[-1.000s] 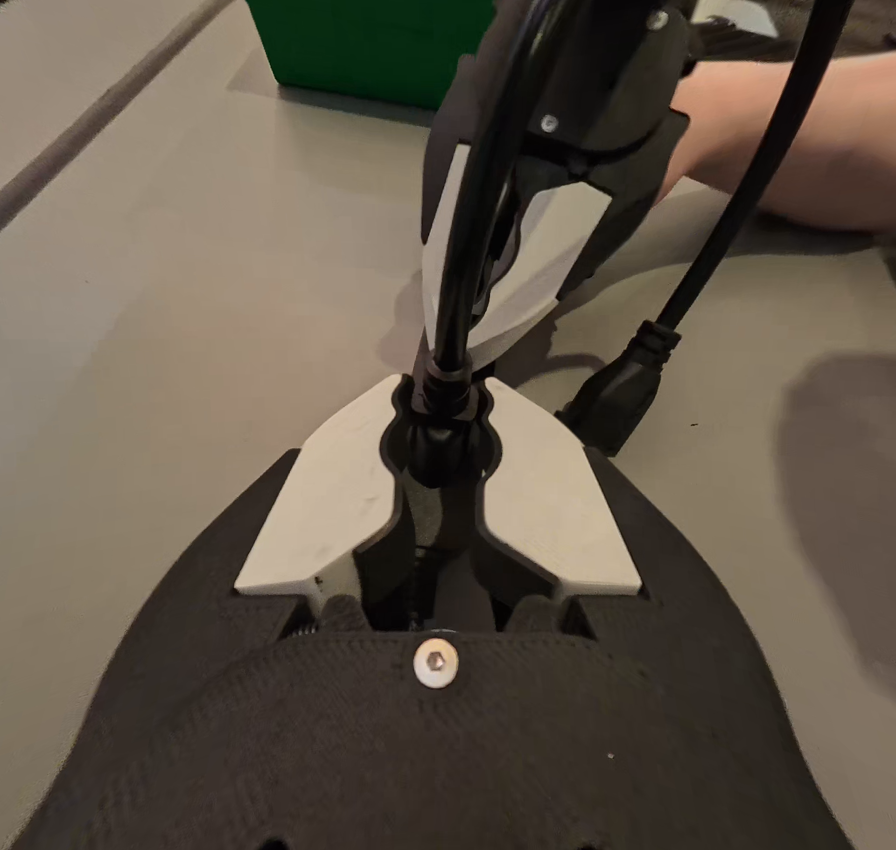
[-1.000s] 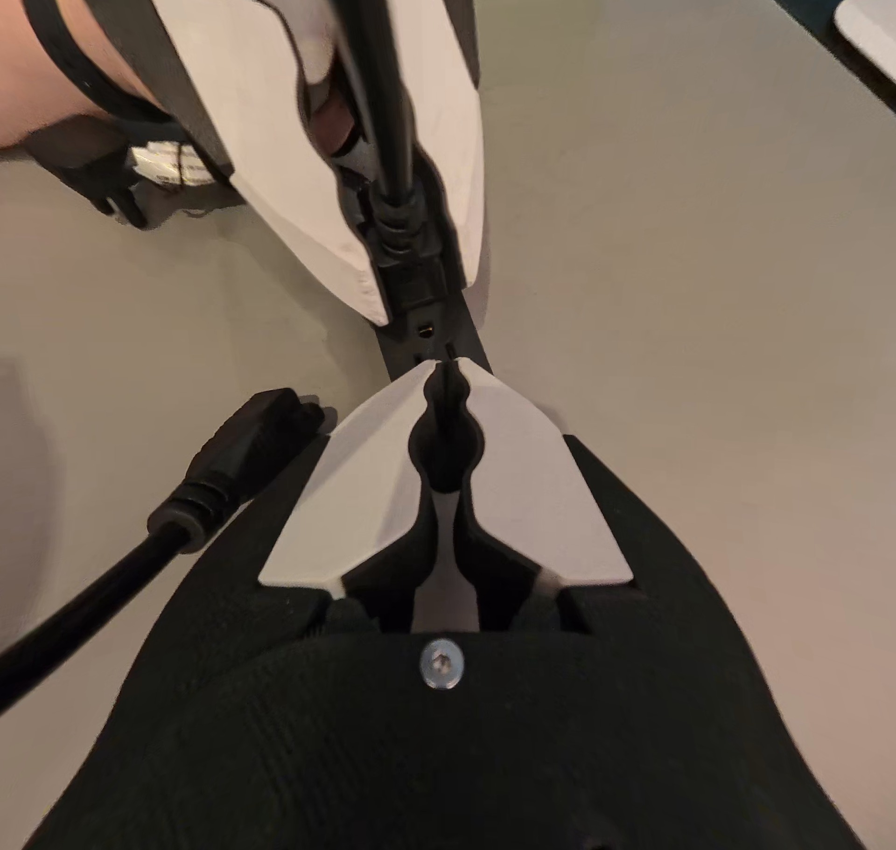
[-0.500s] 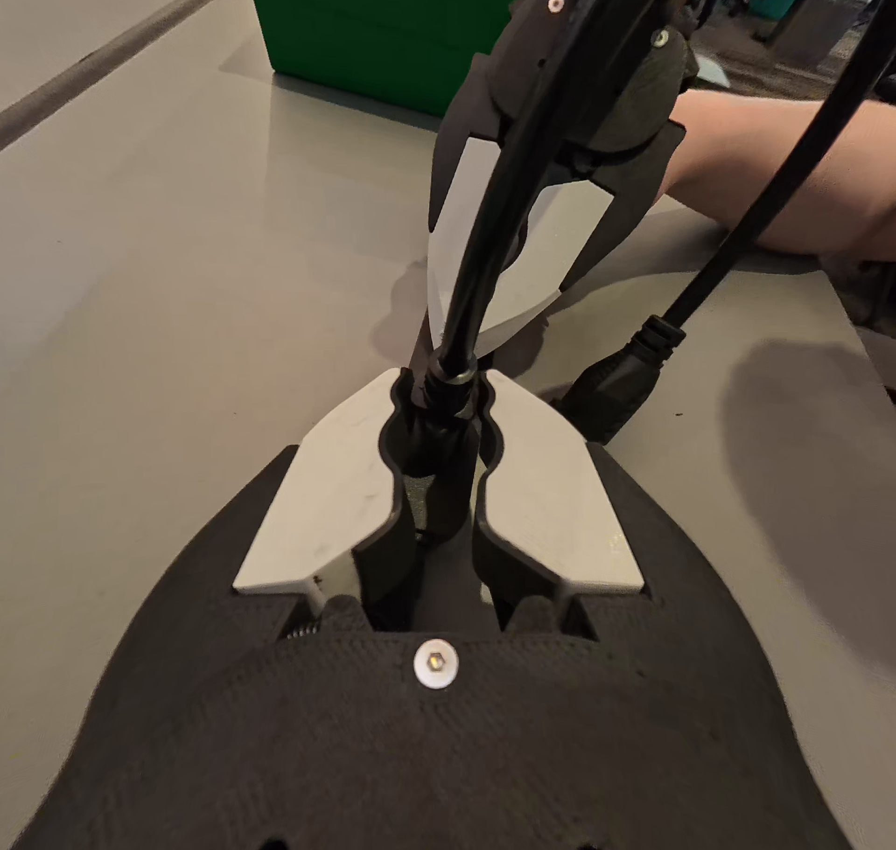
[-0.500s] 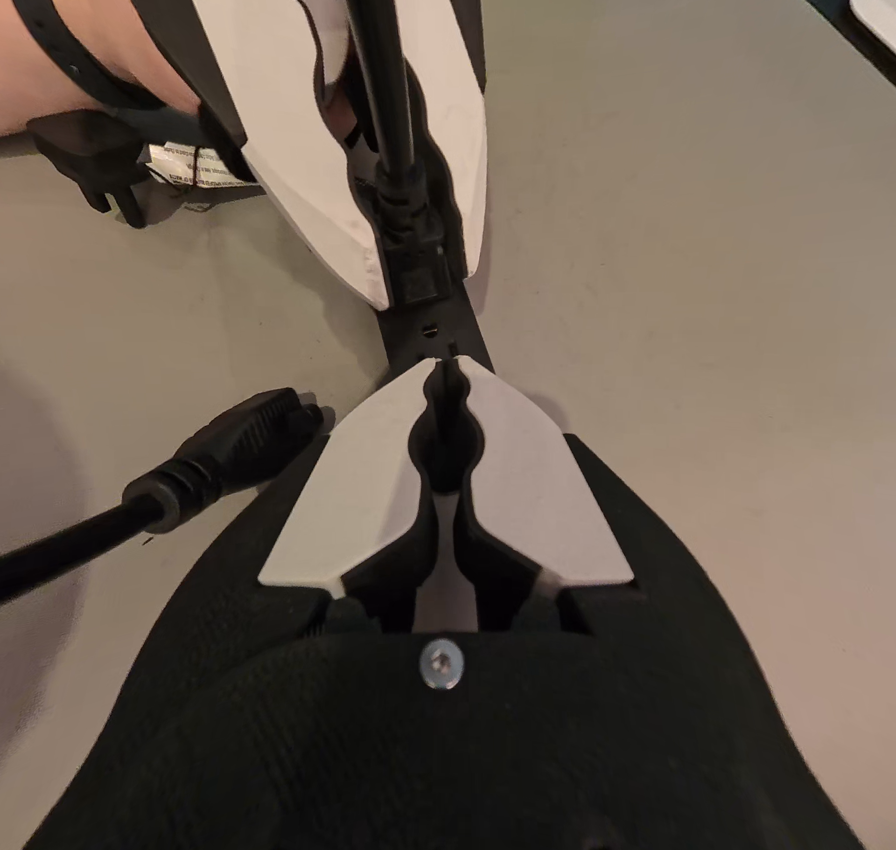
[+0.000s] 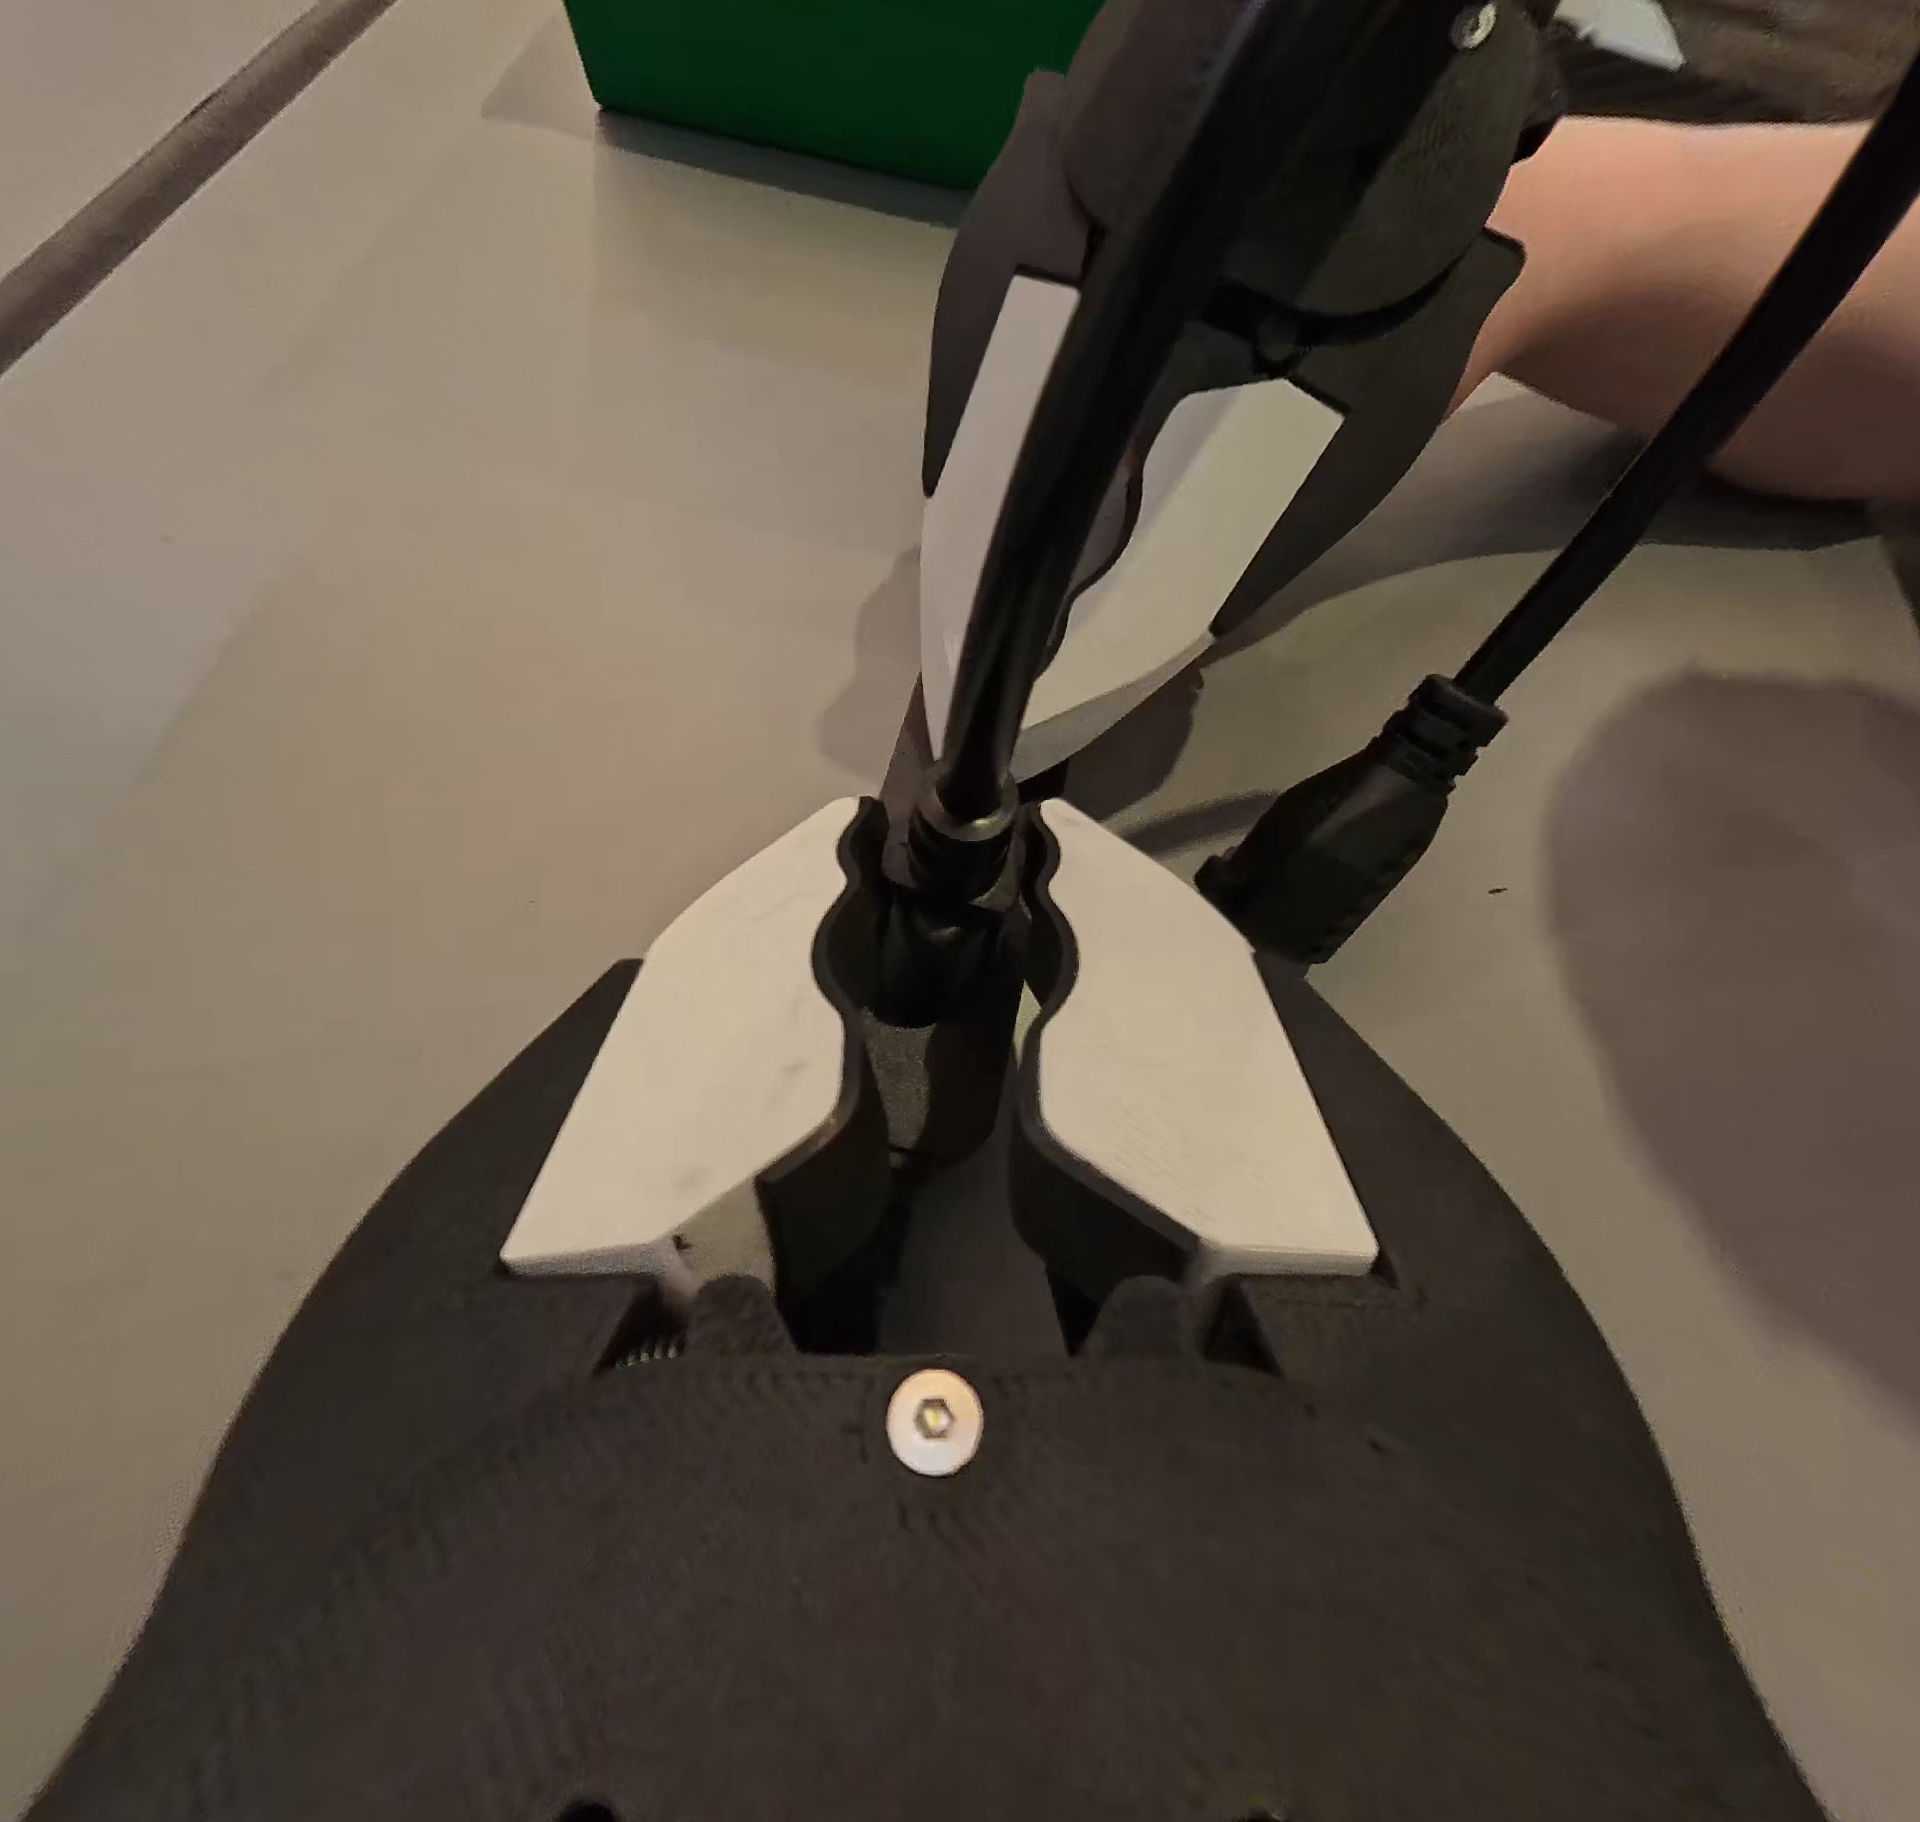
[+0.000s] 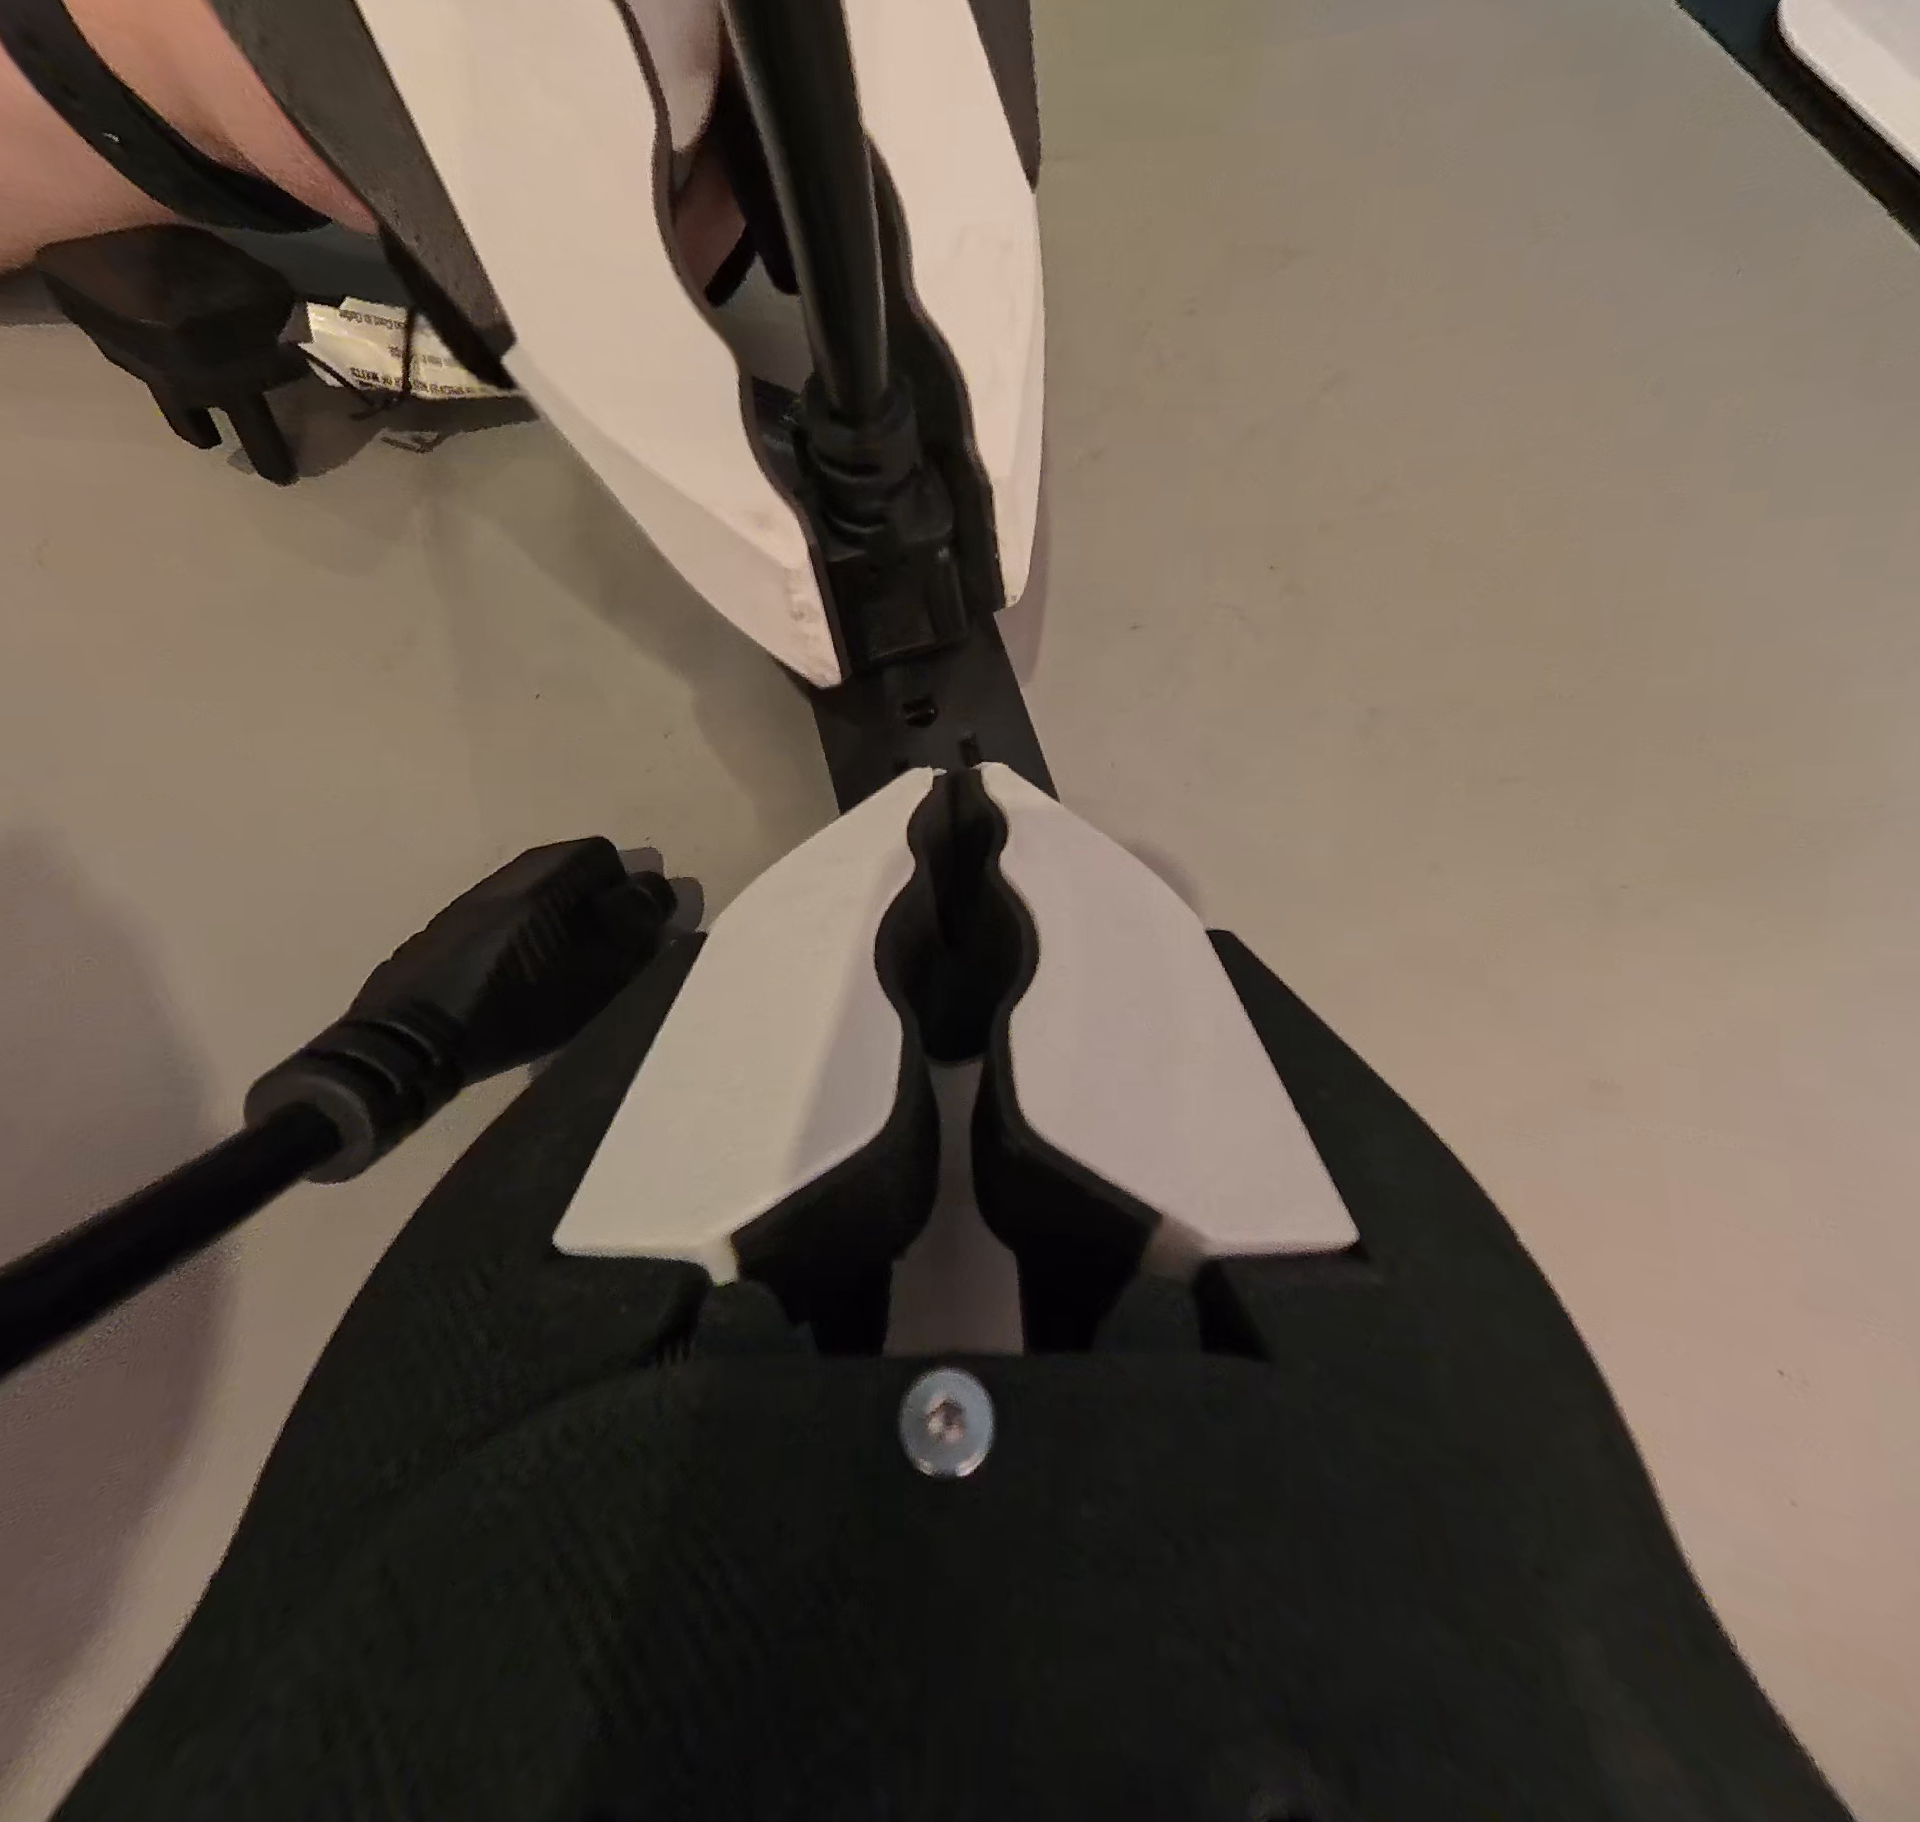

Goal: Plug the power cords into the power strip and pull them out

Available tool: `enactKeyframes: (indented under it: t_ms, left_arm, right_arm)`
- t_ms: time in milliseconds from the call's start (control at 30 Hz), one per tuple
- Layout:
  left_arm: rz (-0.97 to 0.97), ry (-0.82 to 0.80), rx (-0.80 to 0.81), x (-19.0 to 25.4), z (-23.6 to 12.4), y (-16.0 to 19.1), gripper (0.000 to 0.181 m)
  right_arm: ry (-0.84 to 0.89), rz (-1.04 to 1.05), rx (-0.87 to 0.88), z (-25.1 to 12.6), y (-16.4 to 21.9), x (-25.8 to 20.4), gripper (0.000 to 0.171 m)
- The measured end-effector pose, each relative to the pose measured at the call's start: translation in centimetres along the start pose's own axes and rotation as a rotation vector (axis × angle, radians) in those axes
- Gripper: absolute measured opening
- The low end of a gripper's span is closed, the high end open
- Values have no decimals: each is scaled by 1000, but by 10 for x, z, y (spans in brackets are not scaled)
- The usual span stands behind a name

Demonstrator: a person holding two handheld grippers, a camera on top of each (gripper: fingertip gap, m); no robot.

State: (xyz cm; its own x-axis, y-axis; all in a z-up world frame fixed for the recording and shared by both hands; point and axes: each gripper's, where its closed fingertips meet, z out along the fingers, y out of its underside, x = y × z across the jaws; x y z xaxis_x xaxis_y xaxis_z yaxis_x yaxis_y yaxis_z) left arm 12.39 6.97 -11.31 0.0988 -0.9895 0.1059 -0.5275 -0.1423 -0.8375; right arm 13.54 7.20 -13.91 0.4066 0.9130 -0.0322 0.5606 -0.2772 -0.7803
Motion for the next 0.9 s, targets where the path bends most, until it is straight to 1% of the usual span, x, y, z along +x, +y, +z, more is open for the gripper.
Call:
enactKeyframes:
  t_ms: [133,200,333,400,467,533,700,833,900]
  left_arm:
    - [-59,35,61,-2,-8,4,23]
    - [-38,12,27,-2,-8,4,23]
    - [36,-53,-75,-2,-2,1,22]
    - [34,-47,-54,-2,0,-5,22]
    - [29,-38,-52,-3,0,1,23]
    - [-45,20,36,-1,-4,1,23]
    - [-101,77,68,-3,-12,5,24]
    - [-21,-5,-39,-3,-8,3,22]
    - [2,-2,-23,0,-6,-9,22]
  right_arm:
    - [-27,13,16,2,-1,-2,11]
    - [-1,-10,2,3,-2,-2,11]
    - [0,7,9,0,-1,0,11]
    - [3,12,10,-2,-1,1,11]
    - [-1,17,7,-1,0,2,11]
    - [-11,15,13,1,-1,-1,11]
    - [-22,11,21,6,-4,-4,11]
    - [-18,10,21,5,-5,-4,11]
    - [-18,17,36,0,-6,-4,11]
